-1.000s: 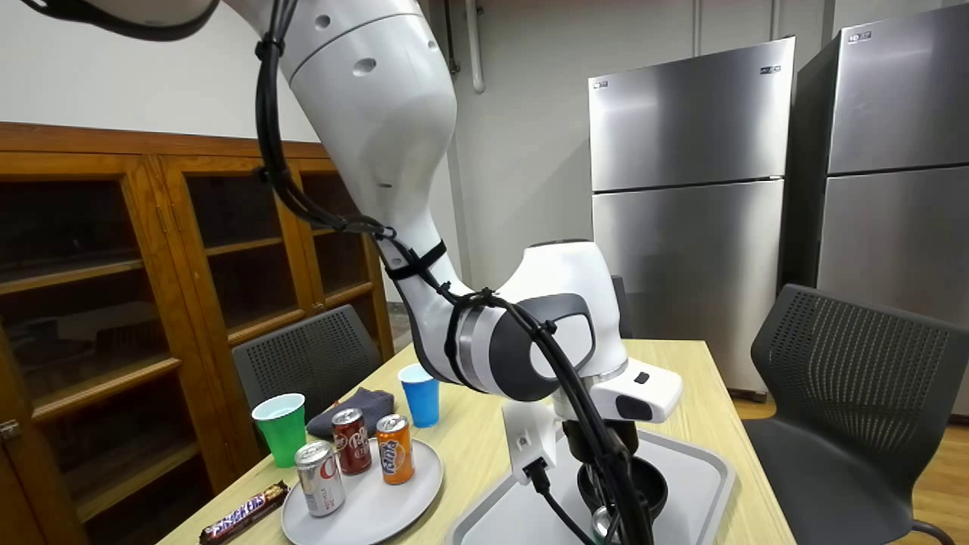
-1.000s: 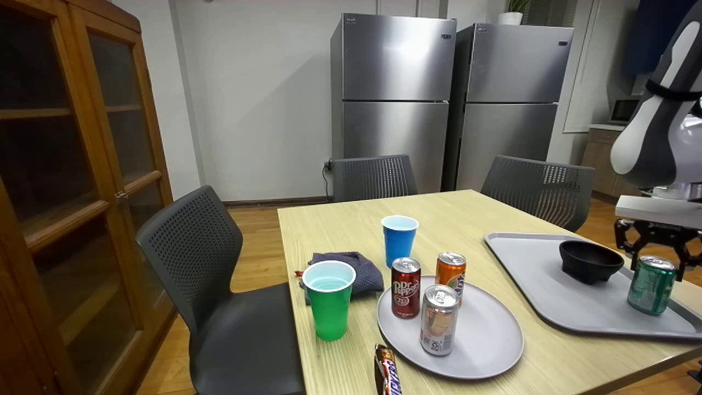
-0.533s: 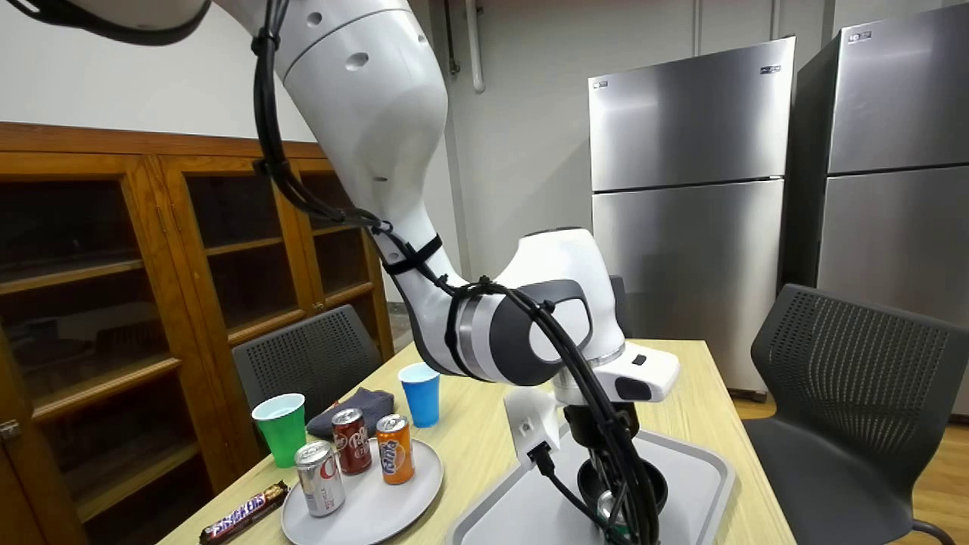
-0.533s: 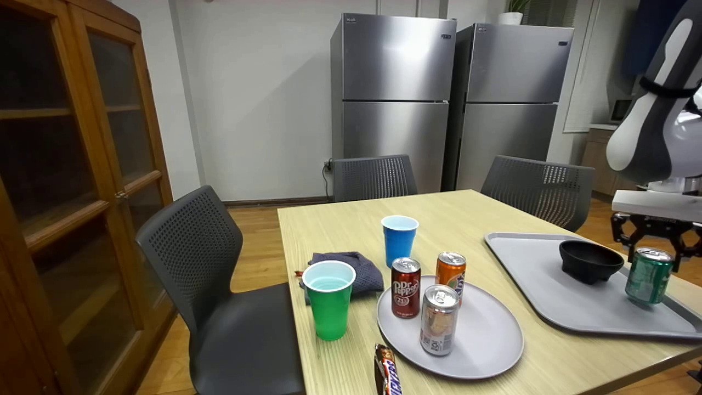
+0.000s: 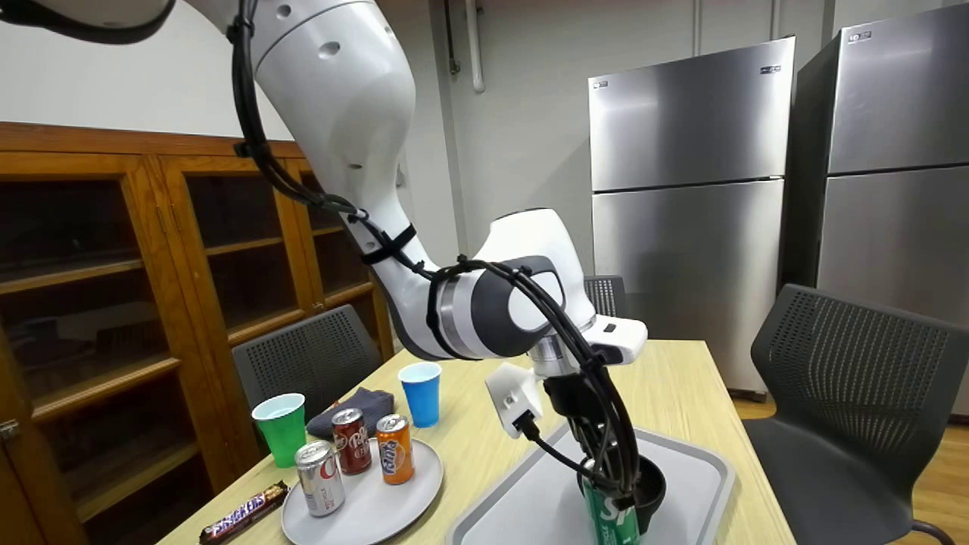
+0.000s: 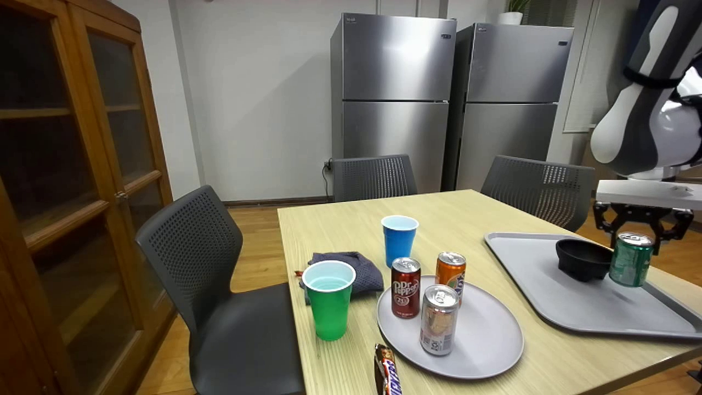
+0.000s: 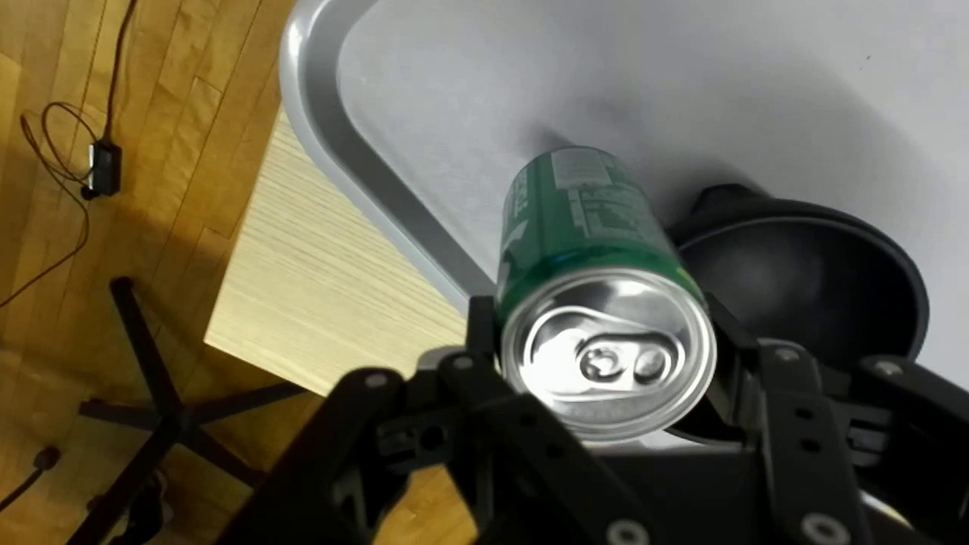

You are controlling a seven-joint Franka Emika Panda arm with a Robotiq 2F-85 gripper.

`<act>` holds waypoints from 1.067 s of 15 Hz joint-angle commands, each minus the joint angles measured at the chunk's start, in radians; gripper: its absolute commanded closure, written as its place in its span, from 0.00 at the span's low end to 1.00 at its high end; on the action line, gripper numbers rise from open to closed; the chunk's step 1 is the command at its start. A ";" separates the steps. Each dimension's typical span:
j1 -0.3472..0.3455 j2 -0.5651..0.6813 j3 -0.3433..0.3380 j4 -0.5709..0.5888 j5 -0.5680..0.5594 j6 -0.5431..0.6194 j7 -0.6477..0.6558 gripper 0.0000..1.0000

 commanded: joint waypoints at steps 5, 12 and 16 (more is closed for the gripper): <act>0.234 -0.112 -0.118 -0.087 -0.126 -0.013 0.108 0.62; 0.333 -0.187 -0.093 -0.125 -0.239 -0.031 0.171 0.62; 0.419 -0.213 -0.094 -0.142 -0.221 -0.034 0.148 0.62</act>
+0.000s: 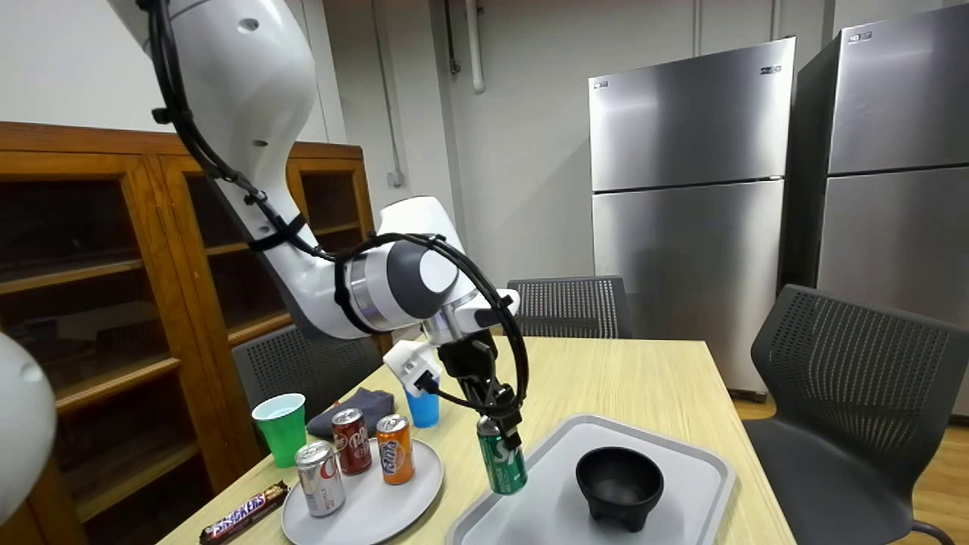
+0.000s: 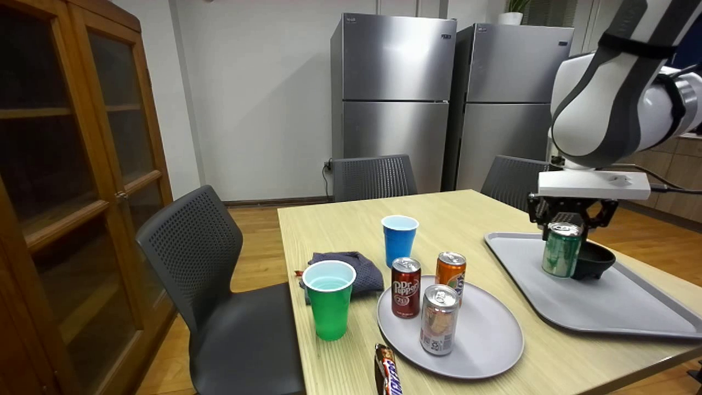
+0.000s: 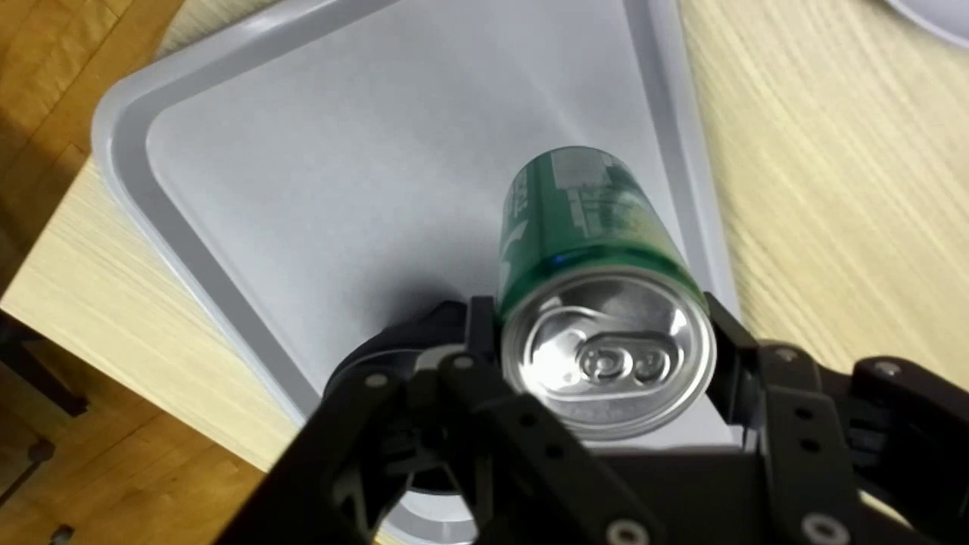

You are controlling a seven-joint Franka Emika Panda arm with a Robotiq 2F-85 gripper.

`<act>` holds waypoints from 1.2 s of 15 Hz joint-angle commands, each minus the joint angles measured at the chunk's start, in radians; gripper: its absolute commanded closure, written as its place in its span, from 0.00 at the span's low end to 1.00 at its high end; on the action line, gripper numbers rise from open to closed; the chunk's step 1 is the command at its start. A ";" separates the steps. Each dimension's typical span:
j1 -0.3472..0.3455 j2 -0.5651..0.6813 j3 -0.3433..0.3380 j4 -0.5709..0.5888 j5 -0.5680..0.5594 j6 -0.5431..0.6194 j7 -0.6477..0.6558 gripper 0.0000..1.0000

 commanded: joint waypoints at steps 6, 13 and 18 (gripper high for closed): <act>0.102 -0.104 0.080 -0.046 0.009 -0.039 -0.044 0.62; -0.110 -0.122 0.409 -0.054 0.020 -0.069 -0.094 0.62; -0.230 -0.100 0.575 -0.044 0.088 -0.085 -0.185 0.62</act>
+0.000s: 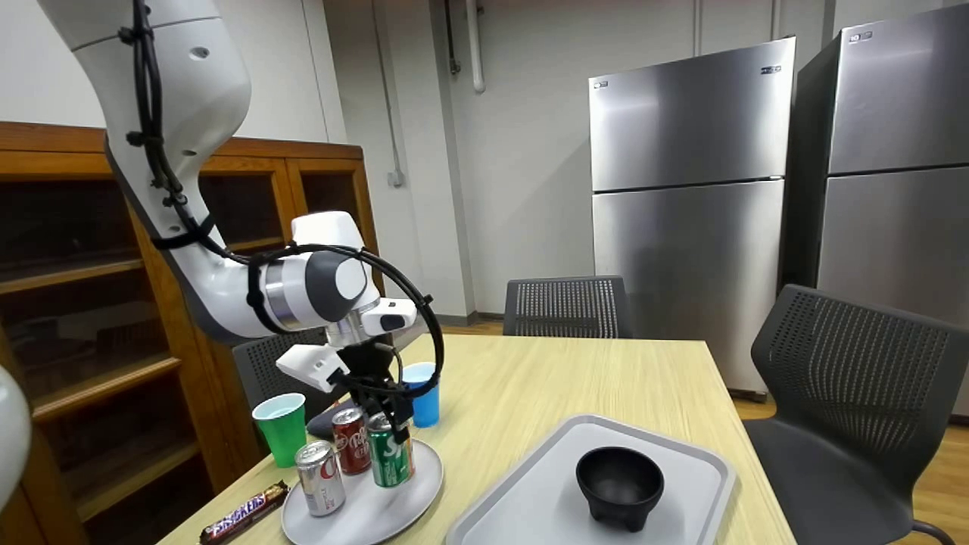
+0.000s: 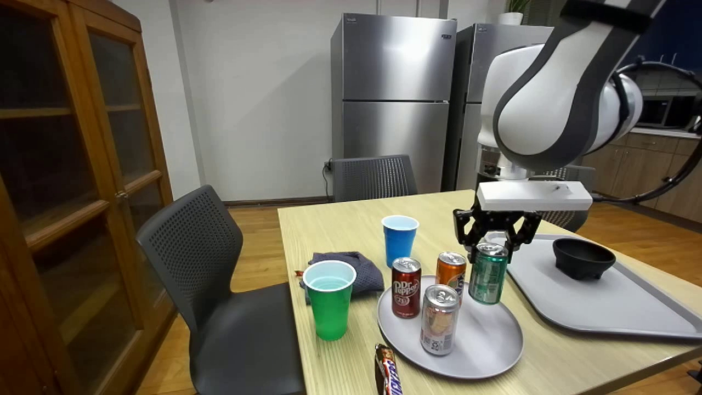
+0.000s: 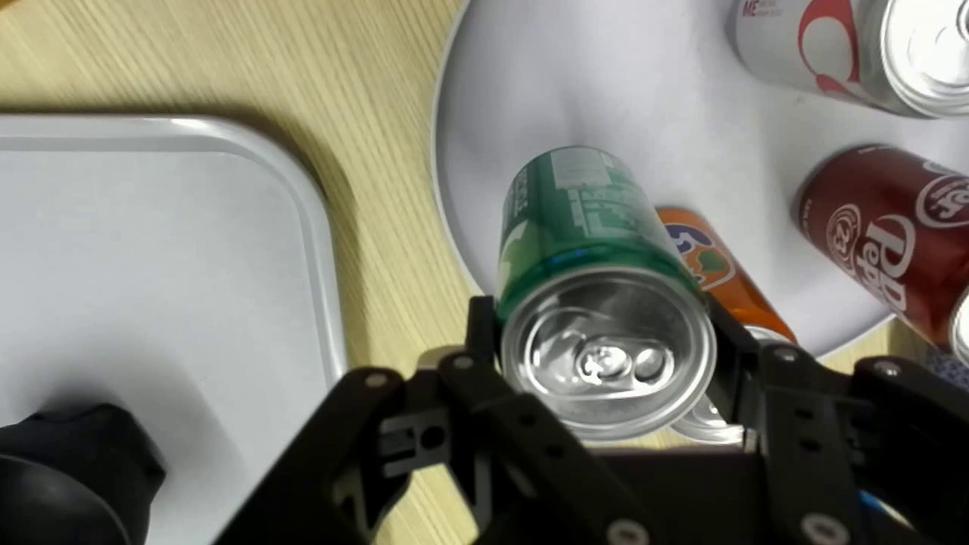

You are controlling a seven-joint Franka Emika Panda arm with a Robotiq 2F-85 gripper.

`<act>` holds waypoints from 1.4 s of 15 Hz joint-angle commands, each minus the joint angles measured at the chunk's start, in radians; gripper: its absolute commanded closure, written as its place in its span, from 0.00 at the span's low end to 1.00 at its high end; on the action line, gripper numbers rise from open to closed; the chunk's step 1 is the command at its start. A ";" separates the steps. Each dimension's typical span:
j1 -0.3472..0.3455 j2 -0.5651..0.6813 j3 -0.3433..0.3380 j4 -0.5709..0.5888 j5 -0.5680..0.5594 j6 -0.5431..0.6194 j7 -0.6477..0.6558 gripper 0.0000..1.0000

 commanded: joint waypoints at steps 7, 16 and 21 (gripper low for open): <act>-0.119 0.002 0.137 0.012 0.055 -0.051 -0.113 0.62; -0.097 0.041 0.146 0.017 0.029 -0.039 -0.090 0.62; -0.083 0.070 0.135 0.029 0.021 -0.035 -0.074 0.62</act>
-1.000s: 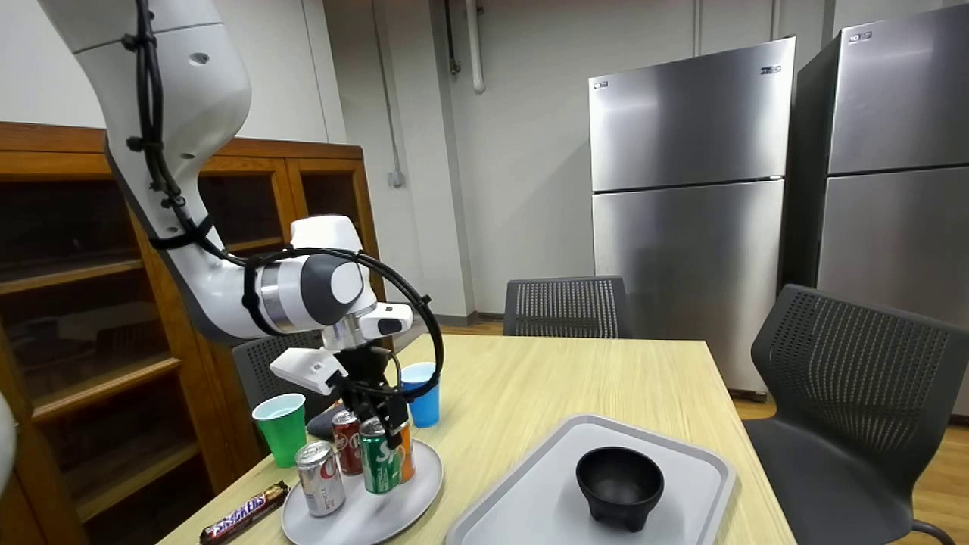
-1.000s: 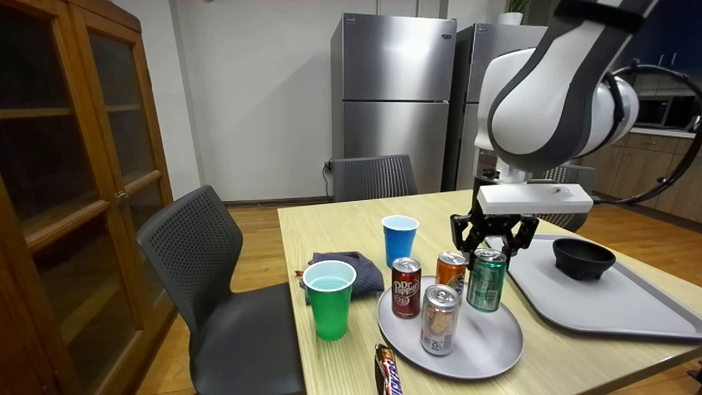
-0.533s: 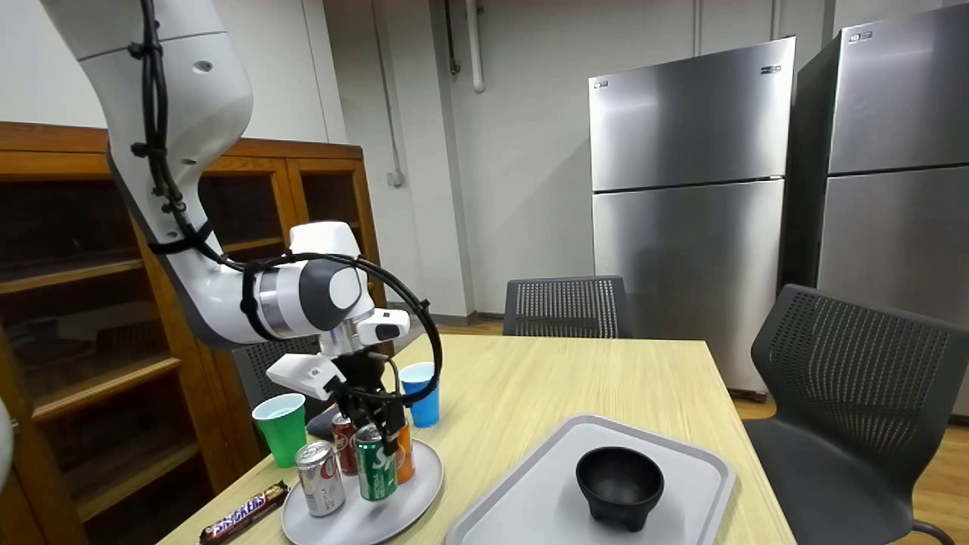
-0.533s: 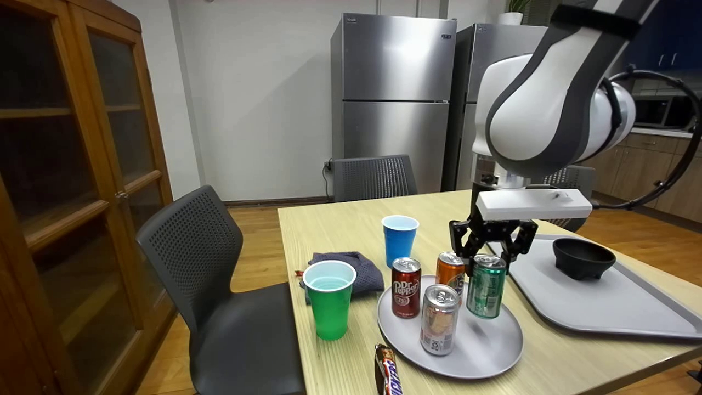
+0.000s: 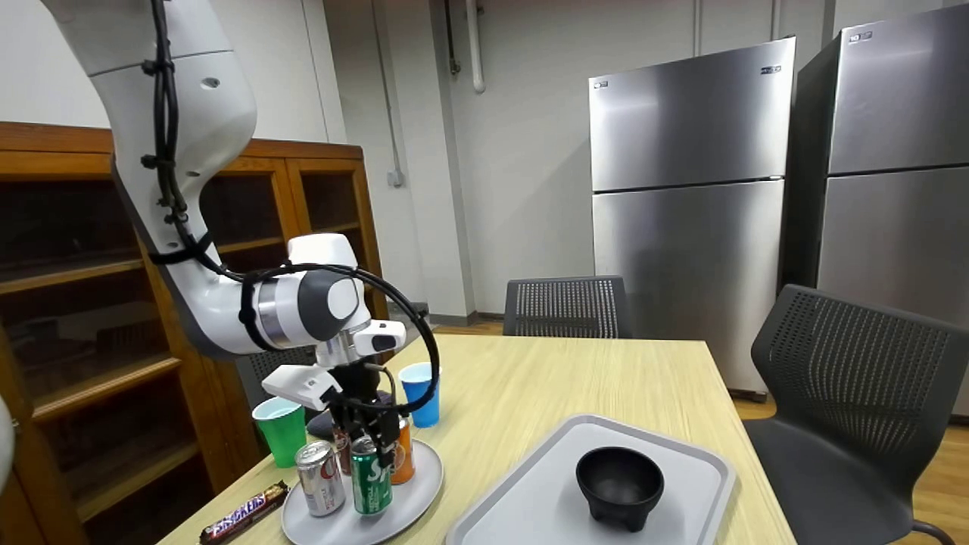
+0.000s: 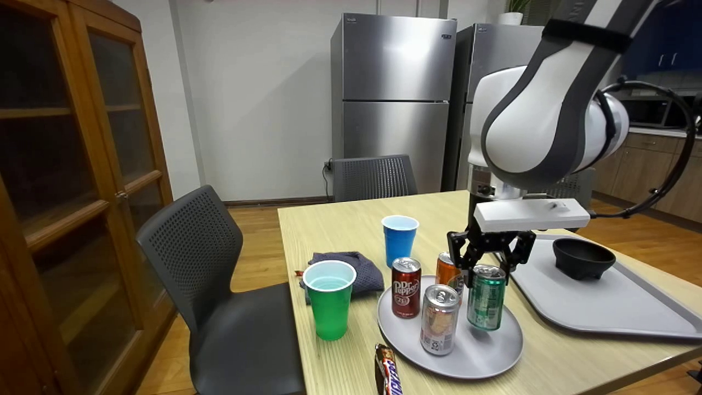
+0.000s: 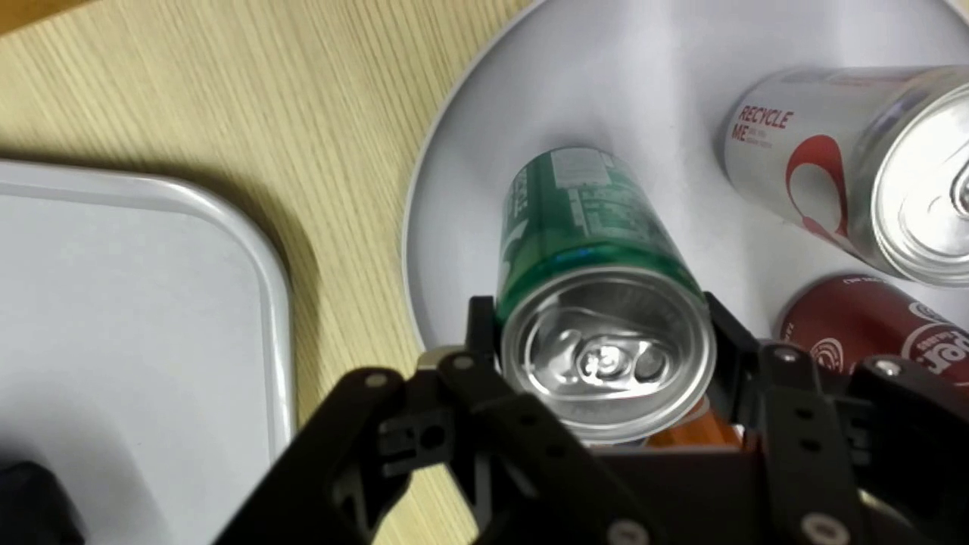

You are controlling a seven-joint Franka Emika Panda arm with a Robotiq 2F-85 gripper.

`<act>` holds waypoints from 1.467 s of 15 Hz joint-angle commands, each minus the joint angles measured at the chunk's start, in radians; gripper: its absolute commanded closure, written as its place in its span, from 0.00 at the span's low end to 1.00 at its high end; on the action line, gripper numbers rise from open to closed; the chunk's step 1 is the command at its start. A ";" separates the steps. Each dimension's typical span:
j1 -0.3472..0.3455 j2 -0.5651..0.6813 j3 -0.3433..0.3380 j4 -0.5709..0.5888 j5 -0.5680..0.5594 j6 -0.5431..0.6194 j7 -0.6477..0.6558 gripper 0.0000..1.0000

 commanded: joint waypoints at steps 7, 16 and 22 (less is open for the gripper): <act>0.001 0.006 0.001 0.032 -0.006 -0.017 0.000 0.01; -0.049 -0.066 0.040 0.025 0.071 -0.016 -0.092 0.00; -0.089 -0.132 0.009 0.033 0.023 -0.003 -0.111 0.00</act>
